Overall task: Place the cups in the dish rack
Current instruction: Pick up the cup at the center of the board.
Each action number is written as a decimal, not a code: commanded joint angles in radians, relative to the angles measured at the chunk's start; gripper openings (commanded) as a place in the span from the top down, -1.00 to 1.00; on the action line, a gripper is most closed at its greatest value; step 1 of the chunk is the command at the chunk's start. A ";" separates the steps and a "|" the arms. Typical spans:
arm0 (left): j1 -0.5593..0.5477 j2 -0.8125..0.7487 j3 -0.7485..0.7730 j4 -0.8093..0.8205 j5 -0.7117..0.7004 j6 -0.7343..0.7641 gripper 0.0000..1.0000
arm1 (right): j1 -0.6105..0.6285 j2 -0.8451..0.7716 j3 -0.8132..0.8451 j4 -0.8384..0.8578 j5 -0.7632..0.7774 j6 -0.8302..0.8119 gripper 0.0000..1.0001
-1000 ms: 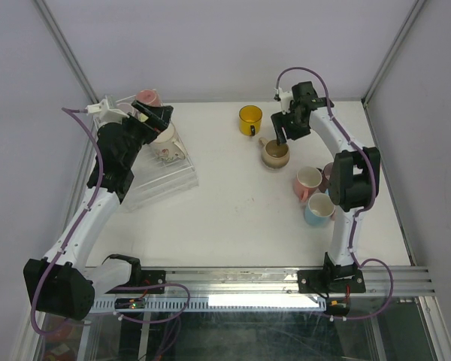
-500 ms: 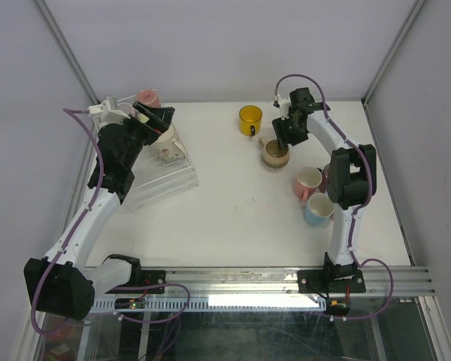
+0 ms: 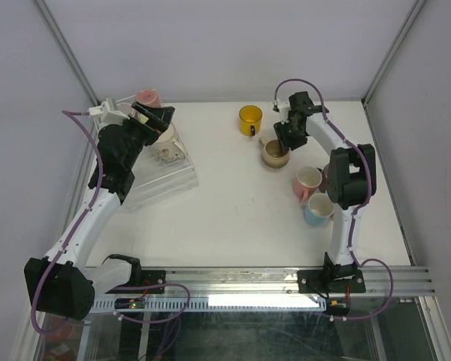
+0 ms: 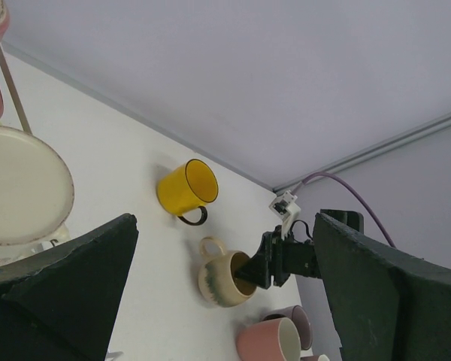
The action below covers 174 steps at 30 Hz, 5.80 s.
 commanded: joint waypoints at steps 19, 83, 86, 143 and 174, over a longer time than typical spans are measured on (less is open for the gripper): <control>0.011 0.020 -0.014 0.141 0.075 -0.098 -0.98 | 0.006 -0.153 -0.048 0.137 -0.075 -0.061 1.00; -0.230 0.522 0.318 0.677 0.666 -0.588 -0.98 | -0.025 -0.715 -0.411 1.204 -0.612 -0.666 1.00; -0.231 0.523 0.316 0.681 0.668 -0.590 -0.97 | -0.017 -0.715 -0.411 1.204 -0.612 -0.674 1.00; -0.235 0.522 0.358 0.711 0.778 -0.620 -0.92 | 0.098 -0.743 -0.420 1.255 -0.657 -0.929 1.00; -0.270 0.592 0.384 0.643 0.837 -0.598 -0.24 | 0.132 -0.768 -0.470 1.325 -0.679 -0.910 1.00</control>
